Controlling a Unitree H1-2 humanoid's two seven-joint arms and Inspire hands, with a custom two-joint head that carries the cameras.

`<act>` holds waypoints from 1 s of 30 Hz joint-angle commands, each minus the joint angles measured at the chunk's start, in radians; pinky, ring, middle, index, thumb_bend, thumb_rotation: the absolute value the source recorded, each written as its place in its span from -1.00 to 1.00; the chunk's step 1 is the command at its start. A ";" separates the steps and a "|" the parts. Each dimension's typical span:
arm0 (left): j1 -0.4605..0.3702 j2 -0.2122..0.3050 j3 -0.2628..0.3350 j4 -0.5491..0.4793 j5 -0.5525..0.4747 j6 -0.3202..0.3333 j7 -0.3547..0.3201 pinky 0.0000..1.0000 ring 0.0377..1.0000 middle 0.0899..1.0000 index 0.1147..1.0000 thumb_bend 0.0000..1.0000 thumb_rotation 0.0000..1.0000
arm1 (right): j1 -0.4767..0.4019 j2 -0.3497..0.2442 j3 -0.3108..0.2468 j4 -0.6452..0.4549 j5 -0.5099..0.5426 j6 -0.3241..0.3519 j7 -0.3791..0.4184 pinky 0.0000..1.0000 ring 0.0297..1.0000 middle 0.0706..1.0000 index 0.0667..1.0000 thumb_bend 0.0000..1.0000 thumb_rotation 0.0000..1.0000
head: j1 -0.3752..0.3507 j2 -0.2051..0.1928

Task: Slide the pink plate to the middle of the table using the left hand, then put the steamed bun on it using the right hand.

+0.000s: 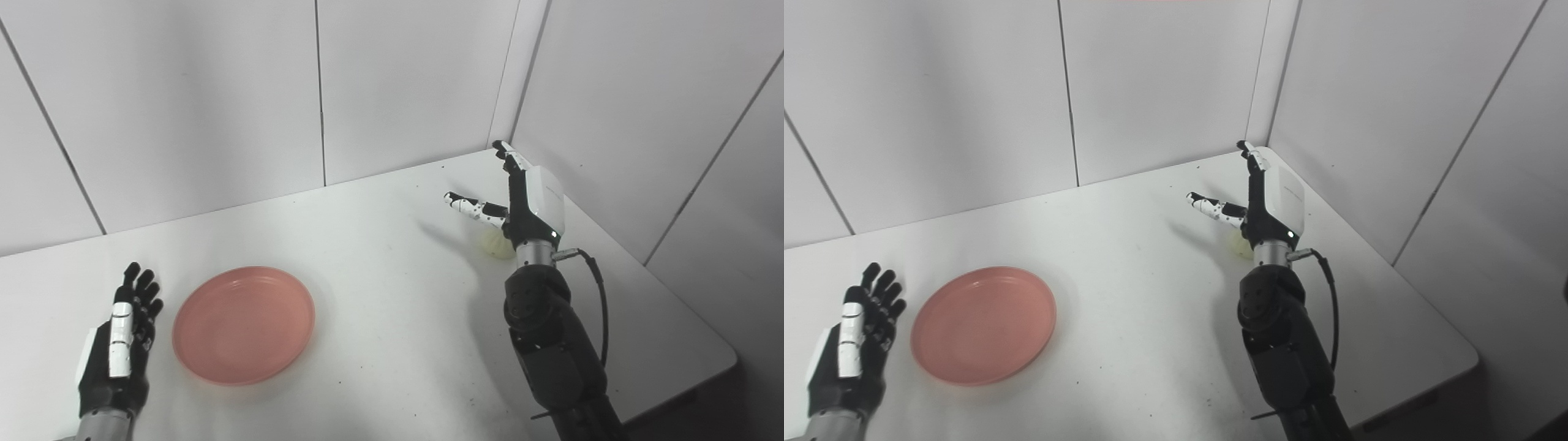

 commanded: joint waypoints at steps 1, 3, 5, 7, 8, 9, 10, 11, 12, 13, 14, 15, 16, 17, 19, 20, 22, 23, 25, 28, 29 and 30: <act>0.039 0.025 0.005 0.052 0.011 -0.021 -0.012 1.00 1.00 1.00 1.00 0.26 1.00 | -0.040 -0.029 -0.009 -0.007 -0.032 0.022 -0.037 0.35 0.57 0.63 0.66 0.46 -0.14 | -0.001 -0.001; 0.040 0.027 0.005 0.049 0.009 -0.024 -0.015 1.00 1.00 1.00 1.00 0.25 1.00 | -0.043 -0.030 -0.014 0.004 -0.046 0.049 -0.042 0.34 0.57 0.63 0.65 0.47 -0.16 | 0.000 -0.003; 0.041 0.028 0.008 0.044 0.006 -0.020 -0.015 1.00 1.00 1.00 1.00 0.23 1.00 | -0.044 -0.032 -0.018 0.013 -0.050 0.063 -0.043 0.37 0.61 0.65 0.66 0.46 -0.16 | 0.002 -0.005; 0.044 0.026 0.011 0.036 0.002 -0.012 -0.014 1.00 1.00 1.00 1.00 0.23 1.00 | -0.044 -0.039 -0.022 0.033 -0.055 0.067 -0.045 0.38 0.62 0.66 0.65 0.48 -0.19 | 0.003 -0.006; 0.043 0.025 0.012 0.037 0.000 -0.012 -0.014 1.00 1.00 1.00 1.00 0.24 1.00 | -0.045 -0.038 -0.028 0.040 -0.054 0.069 -0.042 0.39 0.62 0.66 0.65 0.48 -0.23 | 0.002 -0.007; 0.042 0.025 0.012 0.039 0.001 -0.014 -0.015 1.00 1.00 1.00 1.00 0.24 1.00 | -0.046 -0.036 -0.035 0.048 -0.057 0.070 -0.033 0.40 0.63 0.67 0.65 0.49 -0.25 | 0.002 -0.007; 0.041 0.025 0.010 0.044 0.002 -0.021 -0.018 1.00 1.00 1.00 1.00 0.24 1.00 | -0.048 -0.034 -0.040 0.056 -0.064 0.070 -0.022 0.40 0.63 0.67 0.65 0.48 -0.27 | 0.002 -0.007; 0.041 0.026 0.009 0.047 0.004 -0.027 -0.020 1.00 1.00 1.00 1.00 0.24 1.00 | -0.049 -0.032 -0.045 0.063 -0.068 0.070 -0.012 0.39 0.63 0.68 0.66 0.48 -0.28 | 0.002 -0.007; 0.042 0.027 0.008 0.047 0.005 -0.030 -0.021 1.00 1.00 1.00 1.00 0.23 1.00 | -0.050 -0.031 -0.050 0.069 -0.071 0.070 -0.004 0.38 0.64 0.68 0.66 0.47 -0.30 | 0.002 -0.007; 0.042 0.026 0.008 0.045 0.004 -0.029 -0.021 1.00 1.00 1.00 1.00 0.21 1.00 | -0.052 -0.028 -0.055 0.079 -0.078 0.070 0.003 0.37 0.63 0.68 0.66 0.48 -0.33 | 0.002 -0.007; 0.044 0.025 0.009 0.040 0.004 -0.025 -0.019 1.00 1.00 1.00 1.00 0.21 1.00 | -0.054 -0.027 -0.060 0.088 -0.084 0.070 0.009 0.37 0.63 0.68 0.65 0.48 -0.33 | 0.003 -0.007; 0.045 0.025 0.009 0.037 0.004 -0.021 -0.019 1.00 1.00 1.00 1.00 0.21 1.00 | -0.056 -0.026 -0.064 0.097 -0.093 0.070 0.019 0.36 0.63 0.68 0.65 0.49 -0.34 | 0.003 -0.007; 0.046 0.024 0.009 0.034 0.003 -0.019 -0.019 1.00 1.00 1.00 1.00 0.21 1.00 | -0.058 -0.025 -0.067 0.104 -0.101 0.070 0.028 0.35 0.62 0.67 0.65 0.50 -0.36 | 0.006 -0.005; 0.046 0.023 0.009 0.033 0.002 -0.017 -0.020 1.00 1.00 1.00 1.00 0.21 1.00 | -0.060 -0.024 -0.071 0.111 -0.109 0.070 0.039 0.35 0.62 0.66 0.65 0.51 -0.37 | 0.006 -0.006; 0.049 0.025 0.007 0.024 0.004 -0.012 -0.021 1.00 1.00 1.00 1.00 0.20 1.00 | -0.063 -0.023 -0.077 0.126 -0.119 0.070 0.054 0.33 0.59 0.63 0.64 0.52 -0.40 | 0.006 -0.004; 0.051 0.024 0.007 0.018 0.003 -0.008 -0.020 1.00 1.00 1.00 1.00 0.19 1.00 | -0.064 -0.020 -0.082 0.131 -0.126 0.071 0.065 0.32 0.58 0.63 0.63 0.53 -0.41 | 0.007 -0.003; 0.054 0.021 0.010 0.008 -0.002 -0.003 -0.018 1.00 1.00 1.00 1.00 0.18 1.00 | -0.066 -0.018 -0.086 0.141 -0.134 0.070 0.076 0.31 0.57 0.62 0.63 0.53 -0.43 | 0.008 0.000; 0.055 0.021 0.011 0.006 -0.005 -0.002 -0.020 1.00 1.00 1.00 1.00 0.17 1.00 | -0.068 -0.017 -0.089 0.146 -0.138 0.070 0.083 0.30 0.56 0.62 0.63 0.53 -0.44 | 0.007 0.000; 0.055 0.022 0.010 0.006 -0.005 0.000 -0.023 1.00 1.00 1.00 1.00 0.18 1.00 | -0.072 -0.012 -0.096 0.157 -0.146 0.071 0.092 0.28 0.55 0.62 0.62 0.54 -0.47 | 0.008 0.002; 0.058 0.025 0.006 0.000 0.003 -0.004 -0.022 1.00 1.00 1.00 1.00 0.19 1.00 | -0.077 -0.010 -0.102 0.174 -0.149 0.070 0.113 0.28 0.55 0.62 0.63 0.52 -0.49 | 0.008 0.004; 0.058 0.025 0.006 -0.003 0.003 0.002 -0.021 1.00 1.00 1.00 1.00 0.19 1.00 | -0.078 -0.013 -0.099 0.181 -0.148 0.070 0.118 0.28 0.55 0.62 0.63 0.52 -0.50 | 0.009 0.006; 0.058 0.025 0.006 -0.006 0.002 0.007 -0.021 1.00 1.00 1.00 1.00 0.19 1.00 | -0.078 -0.014 -0.098 0.185 -0.147 0.070 0.121 0.23 0.51 0.59 0.62 0.53 -0.51 | 0.009 0.006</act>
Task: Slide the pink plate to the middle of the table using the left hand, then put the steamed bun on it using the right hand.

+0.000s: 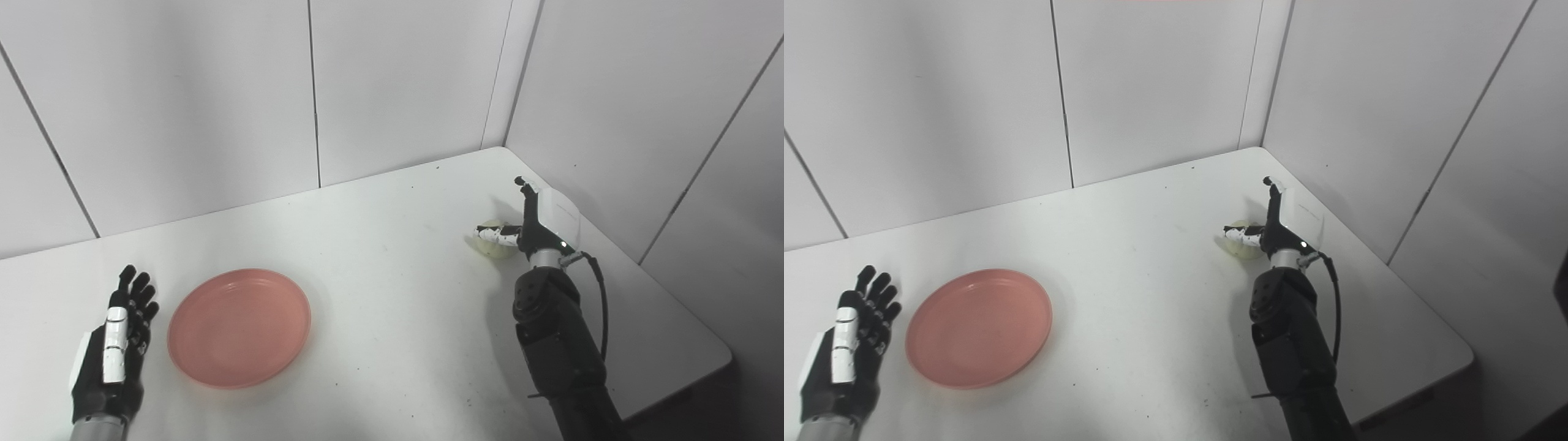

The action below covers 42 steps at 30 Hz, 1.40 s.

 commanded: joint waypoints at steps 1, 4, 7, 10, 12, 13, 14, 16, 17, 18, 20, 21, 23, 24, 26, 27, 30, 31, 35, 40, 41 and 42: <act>0.050 0.017 0.005 0.017 0.000 0.010 -0.010 1.00 1.00 1.00 1.00 0.19 1.00 | -0.043 -0.020 -0.006 -0.010 -0.023 -0.001 0.009 0.20 0.48 0.58 0.62 0.53 -0.52 | 0.001 0.002; 0.049 0.016 0.004 0.015 0.003 0.015 -0.007 1.00 1.00 1.00 1.00 0.20 1.00 | -0.047 -0.026 -0.005 0.016 -0.042 -0.001 0.037 0.07 0.35 0.47 0.59 0.57 -0.53 | 0.002 0.004; 0.050 0.014 0.005 0.015 0.004 0.013 -0.003 1.00 1.00 1.00 1.00 0.20 1.00 | -0.051 -0.019 -0.018 0.018 -0.072 0.000 0.070 -0.08 0.20 0.33 0.58 0.56 -0.58 | 0.004 0.006; 0.048 0.014 0.006 0.017 0.001 0.016 -0.006 1.00 1.00 1.00 1.00 0.21 1.00 | -0.051 -0.012 -0.038 0.017 -0.066 0.000 0.097 -0.58 -0.45 -0.26 0.56 0.56 -0.73 | 0.004 0.006; 0.048 0.013 0.007 0.020 -0.002 0.008 -0.008 1.00 1.00 1.00 1.00 0.19 1.00 | -0.051 -0.008 -0.051 0.018 -0.071 0.000 0.116 -0.72 -0.63 -0.46 0.52 0.57 -0.86 | 0.004 0.009; 0.048 0.014 0.006 0.021 -0.003 0.006 -0.011 1.00 1.00 1.00 1.00 0.18 1.00 | -0.052 -0.005 -0.057 0.016 -0.079 0.000 0.123 -0.72 -0.63 -0.46 0.49 0.58 -0.89 | 0.004 0.010; 0.048 0.015 0.006 0.021 -0.003 0.006 -0.013 1.00 1.00 1.00 1.00 0.18 1.00 | -0.052 -0.002 -0.062 0.015 -0.086 0.000 0.128 -0.71 -0.62 -0.45 0.48 0.58 -0.90 | 0.004 0.010; 0.050 0.014 0.006 0.012 -0.001 0.015 -0.009 1.00 1.00 1.00 1.00 0.17 1.00 | -0.052 0.000 -0.068 0.008 -0.107 0.000 0.145 -0.71 -0.62 -0.46 0.40 0.56 -0.94 | 0.005 0.012; 0.051 0.014 0.005 0.008 0.001 0.018 -0.007 1.00 1.00 1.00 1.00 0.17 1.00 | -0.050 -0.002 -0.066 0.005 -0.117 0.000 0.148 -0.71 -0.63 -0.47 0.37 0.55 -0.96 | 0.006 0.013; 0.052 0.014 0.004 0.006 0.002 0.020 -0.007 1.00 1.00 1.00 1.00 0.19 1.00 | -0.048 -0.007 -0.059 0.005 -0.122 0.000 0.143 -0.66 -0.59 -0.44 0.20 0.44 -0.94 | 0.007 0.014; 0.053 0.013 0.003 0.002 0.001 0.022 -0.008 1.00 1.00 1.00 1.00 0.20 1.00 | -0.040 -0.016 -0.044 -0.007 -0.112 -0.001 0.131 -0.64 -0.60 -0.46 0.01 0.17 -0.82 | 0.010 0.016; 0.054 0.012 0.003 0.001 0.002 0.023 -0.007 1.00 1.00 1.00 1.00 0.21 1.00 | -0.038 -0.017 -0.041 -0.014 -0.107 -0.001 0.129 -0.54 -0.52 -0.24 -0.06 0.10 -0.94 | 0.010 0.016; 0.052 0.010 0.005 0.009 -0.003 0.014 -0.009 1.00 1.00 1.00 1.00 0.21 1.00 | -0.033 -0.012 -0.041 -0.039 -0.085 -0.001 0.117 -0.35 -0.34 -0.21 -0.03 0.06 -0.99 | 0.013 0.019; 0.052 0.009 0.005 0.009 -0.002 0.013 -0.008 1.00 1.00 1.00 1.00 0.21 1.00 | -0.030 -0.011 -0.037 -0.050 -0.063 -0.002 0.101 -0.29 -0.29 -0.21 -0.01 0.05 -0.99 | 0.018 0.022; 0.053 0.007 0.004 0.007 0.001 0.011 -0.005 1.00 1.00 1.00 1.00 0.23 1.00 | -0.028 -0.010 -0.031 -0.062 -0.032 -0.005 0.071 -0.27 -0.22 -0.19 -0.01 0.05 -1.00 | 0.022 0.023; 0.053 0.006 0.003 0.007 0.003 0.009 -0.004 1.00 1.00 1.00 1.00 0.23 1.00 | -0.029 -0.009 -0.028 -0.066 -0.021 -0.005 0.058 -0.28 -0.21 -0.20 -0.01 0.05 -1.00 | 0.023 0.024; 0.054 0.000 0.003 0.001 0.003 0.020 0.002 1.00 1.00 1.00 1.00 0.25 1.00 | -0.031 -0.004 -0.015 -0.080 0.021 -0.026 0.001 -0.25 -0.18 -0.17 -0.04 0.05 -1.00 | 0.037 0.029; 0.055 -0.003 0.003 -0.002 0.003 0.025 0.003 1.00 1.00 1.00 1.00 0.26 1.00 | -0.031 -0.003 -0.009 -0.086 0.036 -0.034 -0.015 -0.32 -0.22 -0.17 -0.04 0.05 -1.00 | 0.043 0.030; 0.057 -0.011 -0.001 -0.004 0.012 0.021 0.011 1.00 1.00 1.00 1.00 0.25 1.00 | -0.026 0.001 0.021 -0.115 0.092 -0.072 -0.054 -0.40 -0.28 -0.16 -0.05 0.05 -1.00 | 0.078 0.038; 0.074 -0.024 -0.011 -0.038 0.031 0.028 0.028 1.00 1.00 1.00 1.00 0.25 1.00 | -0.011 0.009 0.052 -0.157 0.187 -0.131 -0.066 -0.45 -0.34 -0.20 -0.04 0.04 -1.00 | 0.145 0.051; 0.077 -0.028 -0.013 -0.043 0.037 0.029 0.031 1.00 1.00 1.00 1.00 0.26 1.00 | -0.006 0.008 0.057 -0.169 0.206 -0.140 -0.061 -0.41 -0.31 -0.19 -0.03 0.04 -1.00 | 0.184 0.059; 0.081 -0.034 -0.019 -0.056 0.046 0.036 0.036 1.00 1.00 1.00 1.00 0.27 1.00 | 0.001 0.008 0.065 -0.191 0.220 -0.141 -0.051 -0.39 -0.29 -0.18 -0.04 0.04 -1.00 | 0.224 0.068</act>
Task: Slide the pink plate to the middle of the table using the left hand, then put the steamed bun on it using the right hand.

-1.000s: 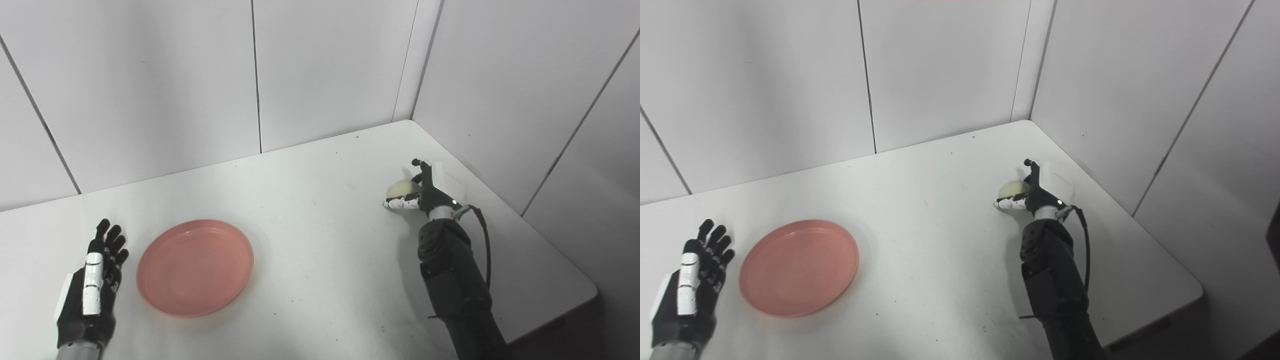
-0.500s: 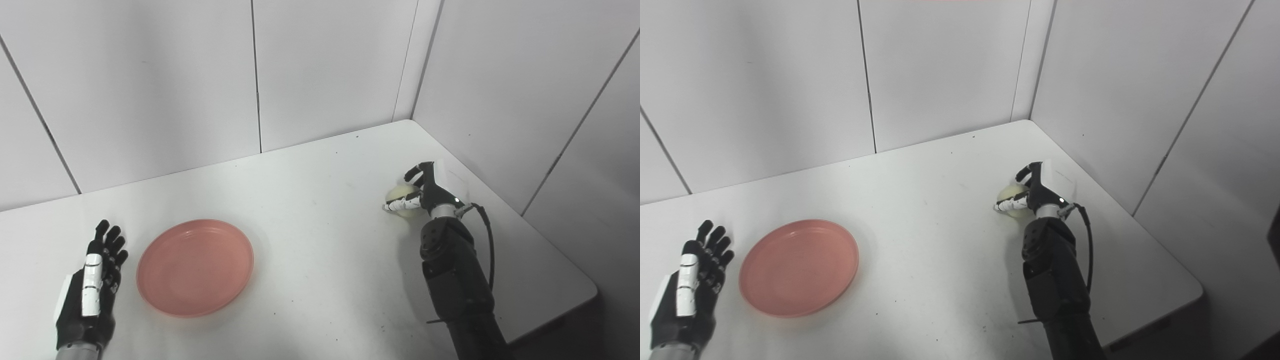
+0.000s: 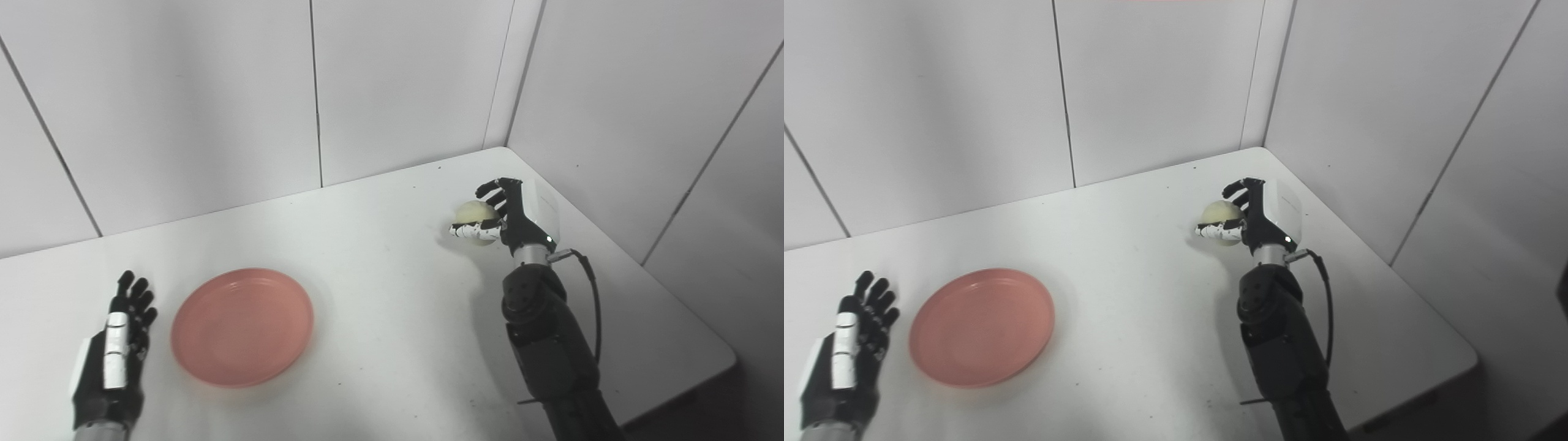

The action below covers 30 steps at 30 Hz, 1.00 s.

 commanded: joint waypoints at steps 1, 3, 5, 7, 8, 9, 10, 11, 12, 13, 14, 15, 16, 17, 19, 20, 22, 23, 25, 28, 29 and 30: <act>0.046 -0.020 -0.014 -0.006 0.024 0.011 0.019 1.00 1.00 1.00 1.00 0.29 1.00 | -0.010 -0.015 0.018 -0.075 0.023 -0.050 0.004 -0.37 -0.28 -0.17 -0.05 0.05 -1.00 | 0.046 0.010; 0.053 -0.031 -0.024 -0.025 0.044 0.022 0.034 1.00 1.00 1.00 1.00 0.32 1.00 | 0.001 -0.012 0.051 -0.119 0.032 -0.046 0.020 -0.42 -0.33 -0.16 -0.05 0.05 -1.00 | 0.081 0.016; 0.060 -0.046 -0.031 -0.043 0.053 0.034 0.043 1.00 1.00 1.00 1.00 0.32 1.00 | 0.015 -0.015 0.091 -0.151 0.026 -0.047 0.039 -0.42 -0.31 -0.19 -0.03 0.05 -1.00 | 0.127 0.023; 0.065 -0.060 -0.035 -0.056 0.060 0.040 0.053 1.00 1.00 1.00 1.00 0.30 1.00 | 0.023 -0.019 0.116 -0.170 0.026 -0.036 0.054 -0.41 -0.30 -0.20 -0.03 0.04 -1.00 | 0.165 0.031; 0.066 -0.069 -0.037 -0.059 0.067 0.038 0.063 1.00 1.00 1.00 1.00 0.28 1.00 | 0.026 -0.022 0.122 -0.176 0.035 -0.041 0.058 -0.42 -0.31 -0.21 -0.02 0.04 -1.00 | 0.206 0.037; 0.066 -0.076 -0.039 -0.058 0.071 0.030 0.071 1.00 1.00 1.00 1.00 0.27 1.00 | 0.029 -0.022 0.130 -0.179 0.040 -0.051 0.058 -0.43 -0.32 -0.22 -0.03 0.04 -1.00 | 0.206 0.037; 0.066 -0.086 -0.040 -0.054 0.073 0.017 0.078 1.00 1.00 1.00 1.00 0.26 1.00 | 0.033 -0.026 0.135 -0.181 0.047 -0.061 0.063 -0.44 -0.33 -0.22 -0.03 0.04 -1.00 | 0.251 0.042; 0.066 -0.092 -0.040 -0.052 0.073 0.008 0.082 1.00 1.00 1.00 0.99 0.25 1.00 | 0.035 -0.030 0.139 -0.182 0.052 -0.068 0.065 -0.44 -0.34 -0.21 -0.03 0.04 -1.00 | 0.251 0.042; 0.064 -0.098 -0.045 -0.040 0.079 -0.014 0.085 1.00 1.00 1.00 0.98 0.26 1.00 | 0.039 -0.032 0.148 -0.193 0.062 -0.068 0.081 -0.45 -0.34 -0.20 -0.03 0.04 -1.00 | 0.294 0.044; 0.063 -0.102 -0.049 -0.032 0.084 -0.028 0.088 1.00 1.00 1.00 0.98 0.27 1.00 | 0.043 -0.035 0.153 -0.201 0.071 -0.068 0.092 -0.46 -0.35 -0.20 -0.03 0.04 -1.00 | 0.300 0.045; 0.058 -0.106 -0.056 -0.021 0.094 -0.033 0.091 1.00 1.00 1.00 0.97 0.27 1.00 | 0.046 -0.035 0.159 -0.206 0.087 -0.083 0.101 -0.46 -0.35 -0.20 -0.03 0.04 -1.00 | 0.336 0.049; 0.054 -0.111 -0.063 -0.012 0.102 -0.035 0.095 1.00 1.00 1.00 0.97 0.25 1.00 | 0.048 -0.039 0.168 -0.201 0.099 -0.116 0.103 -0.45 -0.35 -0.20 -0.03 0.04 -1.00 | 0.356 0.050; 0.049 -0.116 -0.068 -0.002 0.109 -0.037 0.100 1.00 1.00 1.00 0.97 0.23 1.00 | 0.049 -0.041 0.174 -0.194 0.111 -0.142 0.106 -0.45 -0.35 -0.19 -0.04 0.04 -1.00 | 0.375 0.051; 0.043 -0.121 -0.072 0.010 0.117 -0.041 0.106 1.00 1.00 1.00 0.96 0.22 1.00 | 0.048 -0.045 0.181 -0.186 0.120 -0.163 0.109 -0.45 -0.34 -0.18 -0.04 0.04 -1.00 | 0.391 0.051; 0.033 -0.130 -0.078 0.036 0.134 -0.055 0.118 1.00 1.00 1.00 0.98 0.21 1.00 | 0.047 -0.048 0.194 -0.176 0.143 -0.198 0.120 -0.45 -0.34 -0.16 -0.05 0.04 -1.00 | 0.415 0.054; 0.030 -0.134 -0.080 0.046 0.140 -0.061 0.122 1.00 1.00 1.00 0.99 0.23 1.00 | 0.046 -0.051 0.197 -0.172 0.153 -0.215 0.124 -0.46 -0.34 -0.15 -0.06 0.04 -1.00 | 0.424 0.055; 0.024 -0.147 -0.083 0.059 0.155 -0.072 0.137 1.00 1.00 1.00 0.98 0.23 1.00 | 0.042 -0.047 0.215 -0.177 0.168 -0.228 0.144 -0.50 -0.38 -0.14 -0.07 0.04 -1.00 | 0.443 0.057; 0.021 -0.153 -0.084 0.066 0.163 -0.077 0.144 1.00 1.00 0.99 0.98 0.22 1.00 | 0.040 -0.046 0.228 -0.181 0.169 -0.229 0.157 -0.52 -0.39 -0.14 -0.07 0.04 -1.00 | 0.460 0.058; 0.015 -0.162 -0.089 0.080 0.176 -0.086 0.156 1.00 1.00 0.99 0.98 0.25 1.00 | 0.035 -0.043 0.251 -0.195 0.173 -0.223 0.182 -0.50 -0.36 -0.14 -0.07 0.04 -1.00 | 0.476 0.060; 0.006 -0.171 -0.097 0.102 0.194 -0.095 0.170 1.00 1.00 1.00 0.97 0.33 1.00 | 0.028 -0.037 0.276 -0.220 0.169 -0.199 0.210 -0.50 -0.36 -0.14 -0.07 0.04 -1.00 | 0.503 0.064; 0.005 -0.173 -0.099 0.105 0.198 -0.097 0.173 1.00 1.00 1.00 0.96 0.34 1.00 | 0.026 -0.032 0.285 -0.228 0.162 -0.192 0.216 -0.58 -0.44 -0.15 -0.06 0.04 -1.00 | 0.503 0.064; 0.003 -0.175 -0.101 0.108 0.204 -0.098 0.177 1.00 1.00 1.00 0.96 0.34 1.00 | 0.025 -0.026 0.294 -0.234 0.155 -0.187 0.223 -0.61 -0.47 -0.15 -0.06 0.04 -1.00 | 0.509 0.065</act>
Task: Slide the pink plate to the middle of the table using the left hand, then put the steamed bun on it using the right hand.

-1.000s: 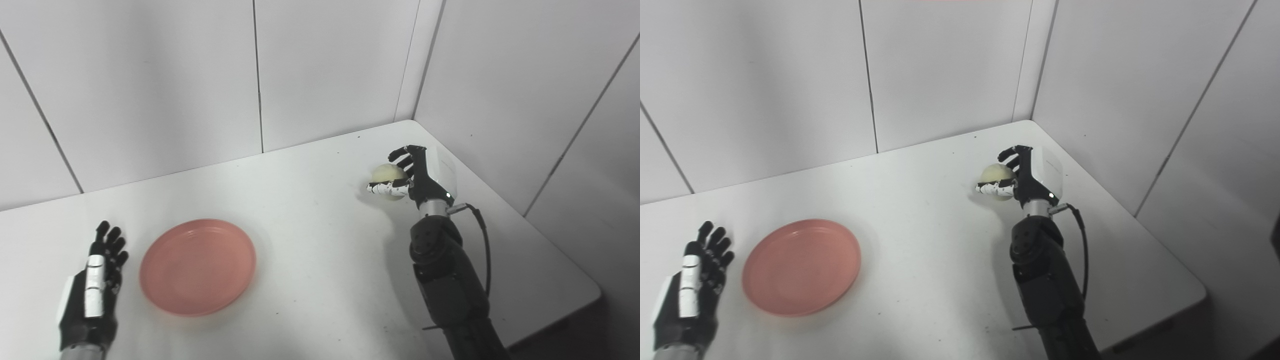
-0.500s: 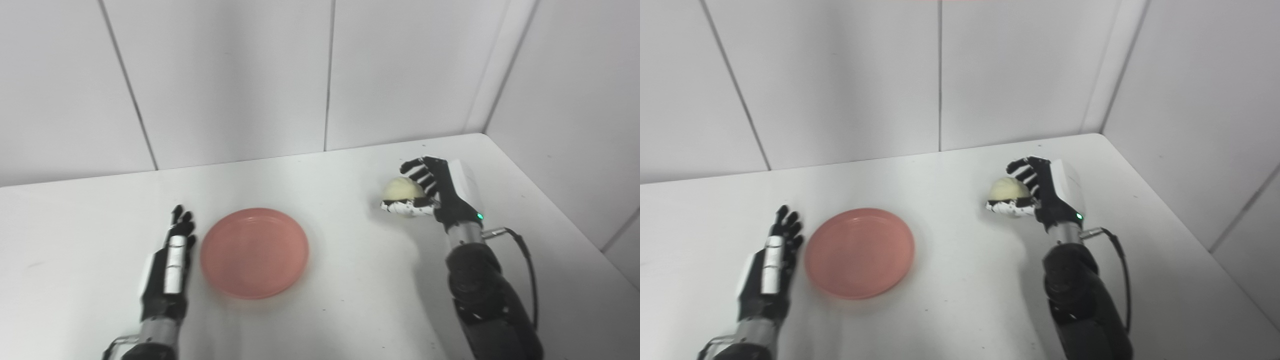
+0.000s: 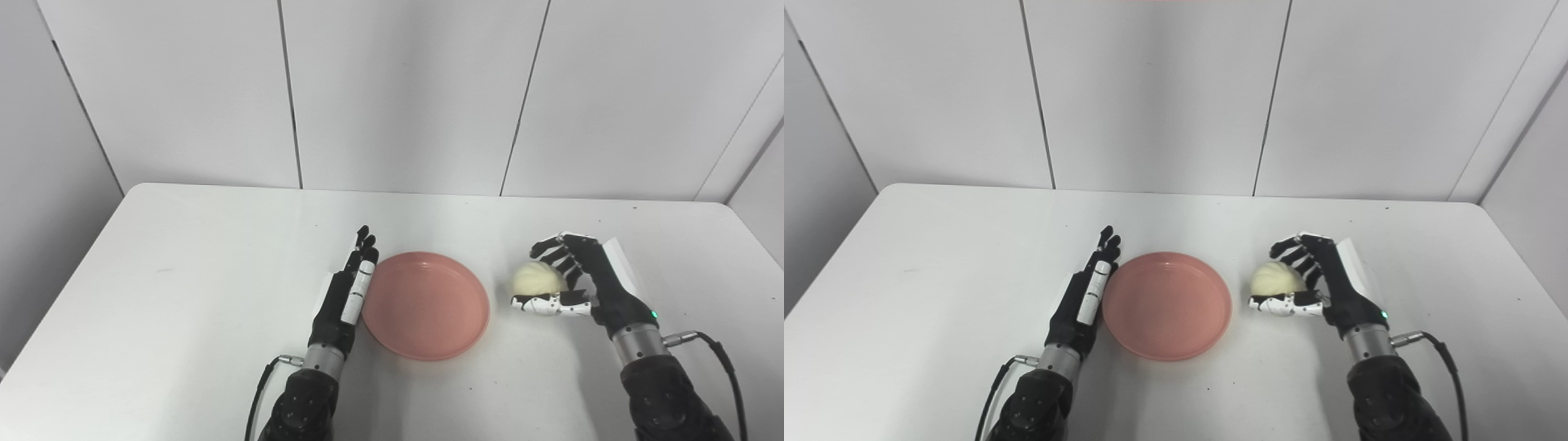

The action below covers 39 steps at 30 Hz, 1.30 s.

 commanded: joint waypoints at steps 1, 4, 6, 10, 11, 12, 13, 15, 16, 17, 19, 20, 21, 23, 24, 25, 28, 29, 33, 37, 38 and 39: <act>0.023 -0.016 -0.011 0.040 0.018 -0.035 0.022 0.99 1.00 0.99 0.95 0.32 1.00 | -0.048 0.009 0.011 -0.049 -0.018 -0.012 0.007 -0.65 -0.50 -0.16 -0.05 0.04 -1.00 | 0.005 0.001; 0.018 -0.022 -0.012 0.053 0.027 -0.046 0.033 0.99 0.99 0.99 0.95 0.31 1.00 | -0.052 0.025 0.031 -0.048 -0.024 -0.015 0.019 -0.69 -0.56 -0.17 -0.04 0.04 -1.00 | 0.007 0.002; 0.016 -0.024 -0.013 0.057 0.028 -0.049 0.034 0.99 1.00 0.99 0.95 0.31 1.00 | -0.052 0.028 0.040 -0.034 -0.027 -0.033 0.021 -0.71 -0.59 -0.19 -0.03 0.04 -1.00 | 0.004 0.002; 0.020 -0.023 -0.017 0.046 0.031 -0.043 0.034 0.99 0.99 0.99 0.96 0.32 1.00 | -0.049 0.031 0.064 0.011 -0.033 -0.076 0.019 -0.64 -0.49 -0.19 -0.03 0.04 -1.00 | -0.006 0.001; 0.021 -0.023 -0.017 0.044 0.031 -0.042 0.034 0.99 0.99 0.99 0.96 0.32 1.00 | -0.048 0.033 0.066 0.020 -0.031 -0.080 0.019 -0.63 -0.48 -0.19 -0.03 0.04 -1.00 | -0.010 0.001; 0.022 -0.023 -0.016 0.042 0.031 -0.041 0.033 0.99 0.99 0.98 0.95 0.31 1.00 | -0.048 0.035 0.067 0.025 -0.030 -0.083 0.019 -0.61 -0.46 -0.19 -0.03 0.04 -1.00 | -0.010 0.001; 0.024 -0.021 -0.015 0.039 0.029 -0.040 0.030 0.99 0.99 0.98 0.95 0.30 1.00 | -0.048 0.039 0.071 0.037 -0.033 -0.089 0.016 -0.60 -0.45 -0.19 -0.03 0.04 -1.00 | -0.020 0.000; 0.027 -0.018 -0.013 0.032 0.022 -0.037 0.024 0.99 1.00 0.99 0.95 0.30 1.00 | -0.048 0.046 0.080 0.053 -0.040 -0.097 0.011 -0.59 -0.44 -0.20 -0.02 0.04 -1.00 | -0.029 -0.002; 0.030 -0.016 -0.012 0.027 0.018 -0.036 0.020 0.99 1.00 0.99 0.95 0.30 1.00 | -0.048 0.049 0.086 0.061 -0.043 -0.108 0.008 -0.58 -0.42 -0.21 -0.02 0.04 -1.00 | -0.033 -0.003; 0.031 -0.015 -0.010 0.027 0.012 -0.038 0.016 0.99 1.00 0.99 0.95 0.29 1.00 | -0.049 0.053 0.092 0.068 -0.048 -0.118 0.004 -0.54 -0.38 -0.20 -0.01 0.04 -1.00 | -0.038 -0.005; 0.033 -0.009 -0.009 0.024 0.003 -0.040 0.008 0.99 1.00 0.99 0.95 0.28 1.00 | -0.051 0.060 0.104 0.090 -0.060 -0.140 -0.005 -0.51 -0.36 -0.21 -0.01 0.03 -1.00 | -0.049 -0.006; 0.034 -0.006 -0.008 0.022 -0.001 -0.040 0.003 1.00 1.00 1.00 0.95 0.28 1.00 | -0.052 0.064 0.109 0.103 -0.067 -0.152 -0.011 -0.50 -0.35 -0.21 -0.01 0.03 -1.00 | -0.054 -0.006; 0.036 -0.003 -0.008 0.019 -0.005 -0.040 0.000 1.00 1.00 1.00 0.96 0.29 1.00 | -0.053 0.067 0.113 0.112 -0.073 -0.160 -0.016 -0.50 -0.34 -0.21 -0.01 0.03 -1.00 | -0.061 -0.005; 0.042 0.005 -0.005 0.006 -0.020 -0.034 -0.014 1.00 1.00 1.00 0.97 0.31 1.00 | -0.055 0.081 0.126 0.137 -0.087 -0.170 -0.030 -0.56 -0.43 -0.17 -0.05 0.04 -1.00 | -0.077 -0.002; 0.046 0.011 -0.003 -0.003 -0.029 -0.029 -0.024 1.00 1.00 1.00 0.97 0.32 1.00 | -0.055 0.090 0.134 0.152 -0.098 -0.178 -0.042 -0.60 -0.48 -0.15 -0.08 0.04 -1.00 | -0.099 0.000; 0.049 0.016 -0.002 -0.009 -0.035 -0.026 -0.030 1.00 1.00 1.00 0.97 0.34 1.00 | -0.055 0.096 0.139 0.162 -0.106 -0.183 -0.050 -0.62 -0.49 -0.14 -0.09 0.04 -1.00 | -0.099 0.000; 0.060 0.031 0.003 -0.036 -0.052 -0.015 -0.049 1.00 1.00 0.99 0.97 0.32 1.00 | -0.054 0.119 0.160 0.178 -0.144 -0.188 -0.076 -0.65 -0.52 -0.13 -0.10 0.05 -1.00 | -0.134 0.004; 0.064 0.037 0.004 -0.046 -0.056 -0.008 -0.055 1.00 1.00 0.99 0.97 0.31 1.00 | -0.054 0.128 0.167 0.183 -0.155 -0.187 -0.083 -0.64 -0.52 -0.13 -0.10 0.05 -1.00 | -0.140 0.005; 0.077 0.059 0.010 -0.079 -0.076 0.022 -0.077 1.00 0.99 0.98 0.96 0.30 1.00 | -0.058 0.156 0.196 0.196 -0.203 -0.189 -0.116 -0.60 -0.46 -0.17 -0.08 0.04 -1.00 | -0.166 0.012; 0.082 0.073 0.013 -0.101 -0.094 0.045 -0.095 1.00 0.99 0.99 0.95 0.29 1.00 | -0.059 0.186 0.206 0.215 -0.213 -0.222 -0.163 -0.49 -0.35 -0.25 -0.02 0.03 -1.00 | -0.188 0.015; 0.083 0.076 0.013 -0.106 -0.097 0.050 -0.097 1.00 1.00 1.00 0.95 0.29 1.00 | -0.059 0.192 0.207 0.217 -0.218 -0.226 -0.172 -0.49 -0.35 -0.25 -0.01 0.03 -1.00 | -0.188 0.015; 0.085 0.080 0.014 -0.113 -0.105 0.062 -0.103 1.00 1.00 1.00 0.95 0.28 1.00 | -0.060 0.202 0.208 0.224 -0.226 -0.245 -0.197 -0.48 -0.35 -0.25 -0.01 0.03 -1.00 | -0.202 0.016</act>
